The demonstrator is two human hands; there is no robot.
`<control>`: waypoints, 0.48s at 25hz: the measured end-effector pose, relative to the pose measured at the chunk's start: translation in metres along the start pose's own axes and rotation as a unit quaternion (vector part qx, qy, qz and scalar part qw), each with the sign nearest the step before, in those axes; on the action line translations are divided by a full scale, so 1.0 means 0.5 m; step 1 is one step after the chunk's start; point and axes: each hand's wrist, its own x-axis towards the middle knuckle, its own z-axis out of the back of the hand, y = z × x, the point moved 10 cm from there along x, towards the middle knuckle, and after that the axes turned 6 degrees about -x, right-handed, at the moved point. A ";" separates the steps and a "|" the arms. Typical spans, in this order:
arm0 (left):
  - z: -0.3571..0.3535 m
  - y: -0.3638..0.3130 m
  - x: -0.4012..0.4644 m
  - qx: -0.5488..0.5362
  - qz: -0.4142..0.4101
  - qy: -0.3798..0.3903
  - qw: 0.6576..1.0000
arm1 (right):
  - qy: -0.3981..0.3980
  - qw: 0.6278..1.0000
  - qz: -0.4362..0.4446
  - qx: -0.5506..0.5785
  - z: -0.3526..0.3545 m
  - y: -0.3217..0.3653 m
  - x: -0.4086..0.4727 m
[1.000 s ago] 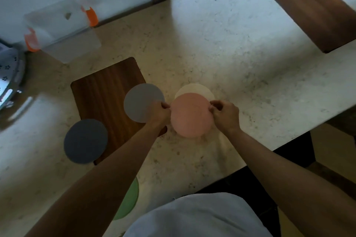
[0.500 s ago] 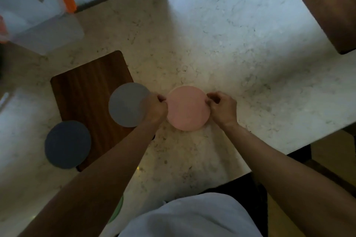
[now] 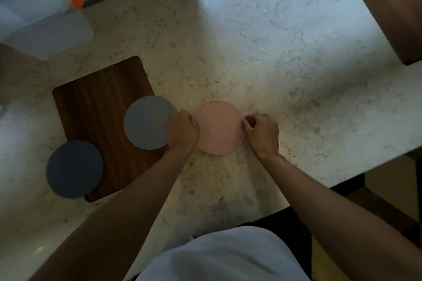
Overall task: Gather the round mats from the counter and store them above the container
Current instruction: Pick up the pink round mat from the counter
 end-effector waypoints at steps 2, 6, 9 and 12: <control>0.000 -0.005 -0.005 0.012 0.003 -0.005 1.000 | -0.008 1.000 0.001 -0.018 0.005 0.003 -0.012; -0.005 -0.008 -0.013 0.006 0.001 0.000 1.000 | -0.012 0.999 -0.039 -0.017 0.000 0.005 -0.029; -0.001 -0.001 -0.011 -0.007 0.033 0.007 0.999 | -0.005 0.995 -0.102 0.015 -0.008 -0.008 -0.031; 0.008 0.013 -0.013 -0.054 0.074 0.006 0.996 | 0.025 0.988 -0.143 0.044 -0.014 -0.018 -0.026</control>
